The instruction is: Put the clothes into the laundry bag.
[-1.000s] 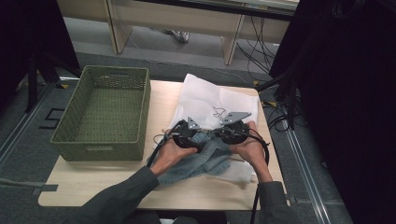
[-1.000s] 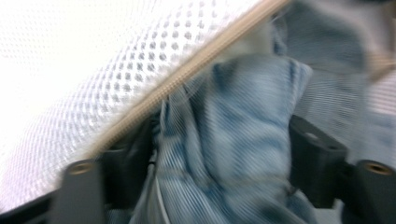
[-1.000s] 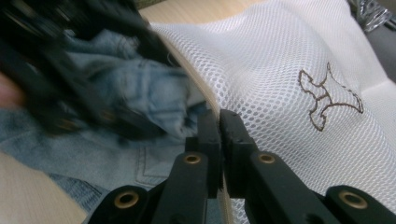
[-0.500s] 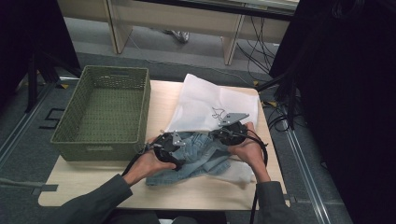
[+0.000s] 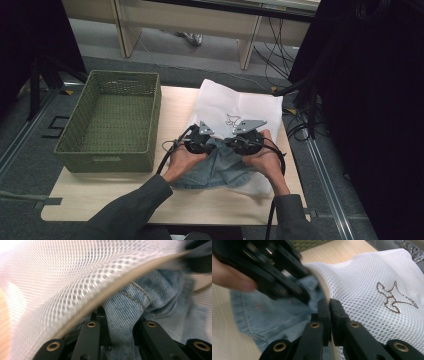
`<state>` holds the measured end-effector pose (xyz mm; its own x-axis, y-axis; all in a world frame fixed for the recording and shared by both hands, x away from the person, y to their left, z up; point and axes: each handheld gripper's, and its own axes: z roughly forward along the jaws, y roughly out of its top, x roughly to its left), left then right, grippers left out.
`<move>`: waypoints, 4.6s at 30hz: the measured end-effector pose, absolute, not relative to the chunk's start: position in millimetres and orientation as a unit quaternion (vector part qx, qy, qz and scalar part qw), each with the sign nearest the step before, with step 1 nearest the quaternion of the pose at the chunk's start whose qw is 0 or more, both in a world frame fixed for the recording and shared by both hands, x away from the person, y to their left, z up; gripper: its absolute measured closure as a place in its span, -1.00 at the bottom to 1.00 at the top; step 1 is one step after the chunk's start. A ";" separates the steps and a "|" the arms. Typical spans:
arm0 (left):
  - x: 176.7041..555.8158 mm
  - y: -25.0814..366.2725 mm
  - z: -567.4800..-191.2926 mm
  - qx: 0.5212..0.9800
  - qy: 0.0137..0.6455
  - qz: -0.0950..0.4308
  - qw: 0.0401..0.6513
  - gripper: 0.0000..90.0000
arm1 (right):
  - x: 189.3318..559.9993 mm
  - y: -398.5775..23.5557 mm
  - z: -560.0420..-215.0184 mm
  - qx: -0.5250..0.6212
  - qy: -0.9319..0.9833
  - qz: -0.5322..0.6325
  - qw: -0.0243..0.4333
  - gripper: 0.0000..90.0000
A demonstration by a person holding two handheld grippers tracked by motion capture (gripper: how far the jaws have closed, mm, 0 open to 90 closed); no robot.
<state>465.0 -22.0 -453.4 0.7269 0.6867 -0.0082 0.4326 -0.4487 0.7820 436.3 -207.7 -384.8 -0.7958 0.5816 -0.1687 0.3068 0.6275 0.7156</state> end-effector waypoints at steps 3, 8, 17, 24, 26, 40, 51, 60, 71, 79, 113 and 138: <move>479.1 -24.2 -481.5 0.826 0.370 0.132 0.403 0.60 | 436.4 -207.6 -391.0 0.258 0.886 0.339 0.182 0.96; 472.6 -11.2 -478.3 0.828 0.371 0.111 0.405 -0.03 | 440.4 -205.1 -410.7 0.252 0.898 0.316 0.172 0.96; 420.0 35.8 -447.5 0.853 0.344 0.119 0.374 -0.59 | 441.2 -205.7 -413.4 0.254 0.898 0.317 0.170 0.95; 412.0 42.6 -484.1 0.886 0.330 0.136 0.295 -0.66 | 441.6 -205.8 -413.2 0.252 0.899 0.315 0.172 0.95; 418.7 38.4 -499.0 0.893 0.332 0.130 0.273 -0.66 | 440.9 -204.9 -413.2 0.253 0.899 0.316 0.168 0.95; 449.2 -0.7 -466.1 0.856 0.323 0.121 0.385 0.86 | 437.9 -201.9 -408.8 0.248 0.898 0.322 0.167 0.99; 466.9 -13.3 -464.7 0.796 0.364 0.172 0.452 0.87 | 435.2 -203.1 -407.6 0.252 0.896 0.332 0.156 0.99; 479.7 -17.6 -487.9 0.794 0.392 0.113 0.451 0.66 | 429.4 -203.5 -412.1 0.258 0.899 0.329 0.128 0.99; 438.0 14.2 -464.3 0.841 0.345 0.146 0.390 -0.38 | 431.7 -202.9 -422.8 0.245 0.905 0.295 0.183 0.90; 424.9 29.3 -470.0 0.859 0.330 0.161 0.358 -0.46 | 433.2 -198.0 -417.2 0.240 0.898 0.283 0.237 0.37; 427.8 33.9 -504.3 0.870 0.354 0.171 0.297 -0.65 | 443.5 -188.8 -415.2 0.242 0.906 0.257 0.232 0.59; 422.7 21.8 -500.9 0.876 0.323 0.184 0.308 -0.56 | 440.1 -213.8 -419.1 0.263 0.900 0.216 0.272 0.91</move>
<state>422.7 21.8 -500.9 0.7236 0.6793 0.1220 0.4528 -0.6007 0.6589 440.1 -213.8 -419.1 -0.7137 0.5915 -0.3751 0.3567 0.7678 0.5322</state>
